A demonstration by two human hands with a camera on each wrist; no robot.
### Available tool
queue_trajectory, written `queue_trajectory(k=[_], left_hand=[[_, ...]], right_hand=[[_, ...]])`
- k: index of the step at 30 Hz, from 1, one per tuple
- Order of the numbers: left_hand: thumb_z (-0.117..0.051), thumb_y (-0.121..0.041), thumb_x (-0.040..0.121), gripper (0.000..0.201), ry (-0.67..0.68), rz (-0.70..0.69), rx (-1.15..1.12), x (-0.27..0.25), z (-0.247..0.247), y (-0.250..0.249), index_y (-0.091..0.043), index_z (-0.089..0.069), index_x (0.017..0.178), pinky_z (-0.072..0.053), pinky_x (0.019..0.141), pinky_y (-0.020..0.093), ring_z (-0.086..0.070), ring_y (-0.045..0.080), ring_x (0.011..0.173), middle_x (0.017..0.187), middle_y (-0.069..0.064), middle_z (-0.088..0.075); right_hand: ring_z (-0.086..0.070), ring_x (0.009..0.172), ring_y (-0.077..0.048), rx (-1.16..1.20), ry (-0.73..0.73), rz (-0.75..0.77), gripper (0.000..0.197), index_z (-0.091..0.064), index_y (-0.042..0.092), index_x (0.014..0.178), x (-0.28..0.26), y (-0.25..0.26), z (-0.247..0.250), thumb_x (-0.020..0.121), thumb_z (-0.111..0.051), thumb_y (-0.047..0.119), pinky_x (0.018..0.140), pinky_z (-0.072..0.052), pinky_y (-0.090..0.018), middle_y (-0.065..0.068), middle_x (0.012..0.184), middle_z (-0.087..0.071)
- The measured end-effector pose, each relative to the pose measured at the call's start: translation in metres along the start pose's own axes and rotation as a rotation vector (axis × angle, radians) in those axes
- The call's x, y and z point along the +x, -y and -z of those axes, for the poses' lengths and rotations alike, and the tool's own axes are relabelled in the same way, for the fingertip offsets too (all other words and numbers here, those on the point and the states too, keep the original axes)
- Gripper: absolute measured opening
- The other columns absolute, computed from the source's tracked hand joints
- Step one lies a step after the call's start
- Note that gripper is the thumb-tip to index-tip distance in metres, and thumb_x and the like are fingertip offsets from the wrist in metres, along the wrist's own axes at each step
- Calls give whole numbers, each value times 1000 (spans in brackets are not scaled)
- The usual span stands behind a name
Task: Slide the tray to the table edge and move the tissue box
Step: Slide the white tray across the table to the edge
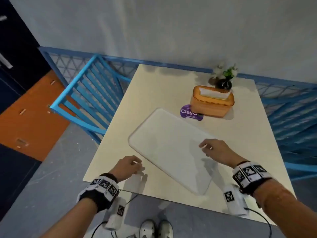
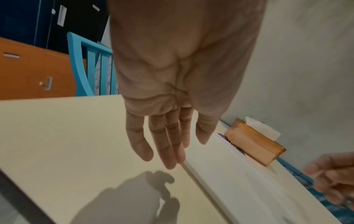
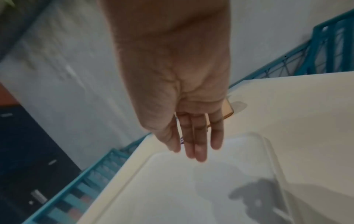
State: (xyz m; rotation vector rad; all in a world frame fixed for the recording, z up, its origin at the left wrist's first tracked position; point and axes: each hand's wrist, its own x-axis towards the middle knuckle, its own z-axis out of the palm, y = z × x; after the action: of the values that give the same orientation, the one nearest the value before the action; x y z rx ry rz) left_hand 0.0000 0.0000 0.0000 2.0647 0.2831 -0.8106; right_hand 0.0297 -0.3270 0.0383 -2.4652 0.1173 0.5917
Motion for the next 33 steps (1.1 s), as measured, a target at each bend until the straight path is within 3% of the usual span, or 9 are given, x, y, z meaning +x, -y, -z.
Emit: queue_trajectory(k=[3, 7, 12, 16, 18, 21, 26, 30, 33], left_hand=[[-54, -22, 90, 23, -62, 118, -168, 21, -14, -6, 0, -59, 97, -45, 51, 23, -61, 23, 62, 89, 14, -72], [-55, -24, 91, 23, -94, 212, -294, 39, -35, -11, -2, -54, 86, -53, 51, 26, -63, 26, 56, 71, 13, -65], [-59, -11, 85, 23, -151, 226, -378, 51, -53, -18, -3, -59, 63, -58, 57, 32, -64, 29, 56, 68, 20, -66], [-62, -3, 80, 22, -195, 211, -446, 57, -65, -15, 18, -66, 86, -63, 64, 43, -67, 32, 55, 70, 28, -68], [-60, 1, 79, 24, -221, 199, -457, 59, -68, -14, 21, -62, 92, -62, 58, 40, -66, 30, 48, 72, 33, -68], [-59, 3, 77, 30, -243, 220, -463, 65, -69, -12, 20, -56, 101, -60, 49, 35, -70, 31, 48, 82, 37, -70], [-61, -7, 77, 39, -322, 232, -328, 78, -57, -12, 9, -47, 110, -62, 66, 52, -71, 42, 81, 102, 29, -65], [-55, -13, 85, 36, -397, 213, -118, 85, -42, -20, 6, -43, 114, -57, 83, 47, -60, 37, 94, 106, 22, -57], [-50, -12, 90, 26, -421, 180, -18, 97, -30, -25, 4, -41, 110, -50, 74, 41, -57, 38, 91, 112, 27, -58]], right_hand=[[-62, 91, -29, -52, -83, -2, 27, -62, 5, 111, 42, -3, -6, 91, -44, 5, 65, -48, -17, -18, 105, -66], [-50, 117, -35, -306, -87, -19, 39, -46, 11, 131, 82, -6, -23, 93, -42, 10, 97, -44, -44, -18, 126, -52], [-45, 122, -40, -495, -147, -67, 52, -30, 8, 143, 117, -9, -26, 93, -44, 12, 99, -39, -46, -22, 136, -43], [-45, 122, -41, -452, -155, -118, 50, -33, 4, 142, 131, -19, -27, 93, -41, 6, 100, -39, -46, -23, 135, -44], [-47, 118, -41, -459, -182, -106, 46, -37, 1, 137, 132, -24, -29, 92, -40, 1, 97, -42, -47, -24, 131, -46], [-49, 115, -42, -501, -209, -84, 43, -41, -2, 132, 131, -32, -31, 88, -43, -6, 91, -46, -48, -26, 126, -49], [-51, 112, -42, -456, -230, -58, 39, -46, -5, 125, 123, -43, -31, 86, -43, -12, 82, -49, -47, -29, 120, -52], [-54, 108, -41, -371, -231, -47, 34, -50, -6, 120, 117, -48, -35, 87, -43, -11, 78, -49, -45, -30, 116, -54], [-56, 105, -41, -292, -226, -64, 28, -52, -7, 115, 114, -47, -39, 88, -42, -10, 76, -48, -43, -31, 114, -56]])
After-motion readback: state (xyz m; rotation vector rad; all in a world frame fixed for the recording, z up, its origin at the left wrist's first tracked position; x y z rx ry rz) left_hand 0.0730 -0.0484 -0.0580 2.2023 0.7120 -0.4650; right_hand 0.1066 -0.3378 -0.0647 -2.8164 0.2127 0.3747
